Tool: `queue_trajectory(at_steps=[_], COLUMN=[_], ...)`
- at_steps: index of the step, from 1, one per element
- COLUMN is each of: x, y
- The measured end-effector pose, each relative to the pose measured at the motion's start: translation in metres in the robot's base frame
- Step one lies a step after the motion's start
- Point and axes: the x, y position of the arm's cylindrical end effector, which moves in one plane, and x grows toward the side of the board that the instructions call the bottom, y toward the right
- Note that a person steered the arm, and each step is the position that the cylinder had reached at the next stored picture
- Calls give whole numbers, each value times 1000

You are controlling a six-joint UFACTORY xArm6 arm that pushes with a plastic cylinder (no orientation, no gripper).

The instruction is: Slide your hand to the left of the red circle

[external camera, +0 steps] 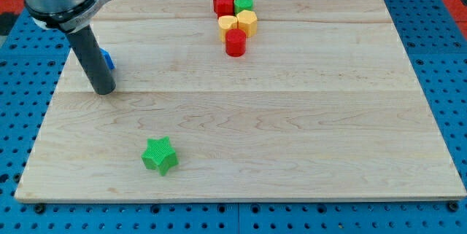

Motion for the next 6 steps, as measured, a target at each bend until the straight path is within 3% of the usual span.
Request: queue_trajectory(at_steps=[4, 6], x=[0, 0], y=[38, 131])
